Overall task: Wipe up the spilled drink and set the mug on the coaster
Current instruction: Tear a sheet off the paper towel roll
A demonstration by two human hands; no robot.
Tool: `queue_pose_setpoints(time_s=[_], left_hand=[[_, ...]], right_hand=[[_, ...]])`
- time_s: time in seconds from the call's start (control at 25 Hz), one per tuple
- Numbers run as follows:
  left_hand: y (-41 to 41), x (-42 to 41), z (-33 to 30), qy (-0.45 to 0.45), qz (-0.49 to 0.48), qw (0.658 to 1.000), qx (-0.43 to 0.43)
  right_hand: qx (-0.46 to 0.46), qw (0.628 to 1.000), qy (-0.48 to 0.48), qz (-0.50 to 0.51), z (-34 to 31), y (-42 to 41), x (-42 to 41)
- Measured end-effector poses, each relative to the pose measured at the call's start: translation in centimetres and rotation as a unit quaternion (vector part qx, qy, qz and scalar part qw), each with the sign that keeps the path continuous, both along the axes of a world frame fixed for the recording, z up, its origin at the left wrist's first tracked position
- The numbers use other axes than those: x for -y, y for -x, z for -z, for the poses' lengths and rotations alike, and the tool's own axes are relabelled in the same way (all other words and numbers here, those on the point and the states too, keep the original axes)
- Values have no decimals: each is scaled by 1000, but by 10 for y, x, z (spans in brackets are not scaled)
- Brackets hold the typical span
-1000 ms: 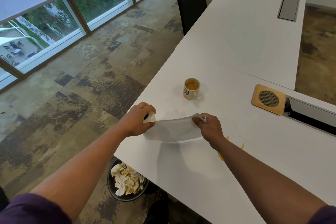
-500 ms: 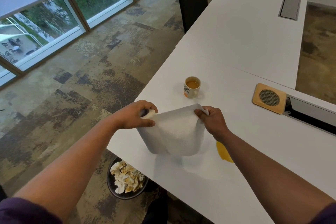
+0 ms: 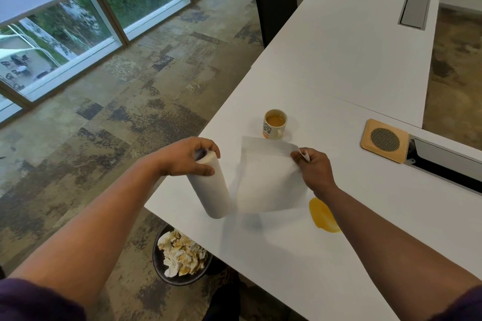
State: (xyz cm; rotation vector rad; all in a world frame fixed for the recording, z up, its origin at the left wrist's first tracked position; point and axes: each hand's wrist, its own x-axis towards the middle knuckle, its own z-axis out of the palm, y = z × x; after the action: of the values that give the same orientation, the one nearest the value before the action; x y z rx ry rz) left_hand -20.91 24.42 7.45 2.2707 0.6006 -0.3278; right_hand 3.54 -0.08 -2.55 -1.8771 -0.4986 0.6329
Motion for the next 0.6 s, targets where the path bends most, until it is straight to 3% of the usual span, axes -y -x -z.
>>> queue_pose_setpoints(time_s=[0.2, 0.6], left_hand=[[3, 3, 10, -44, -6, 999, -4], [-1, 14, 48, -141, -70, 987, 2]], right_hand=[[-9, 999, -28, 45, -2, -5, 9], [-35, 997, -60, 34, -20, 9, 7]])
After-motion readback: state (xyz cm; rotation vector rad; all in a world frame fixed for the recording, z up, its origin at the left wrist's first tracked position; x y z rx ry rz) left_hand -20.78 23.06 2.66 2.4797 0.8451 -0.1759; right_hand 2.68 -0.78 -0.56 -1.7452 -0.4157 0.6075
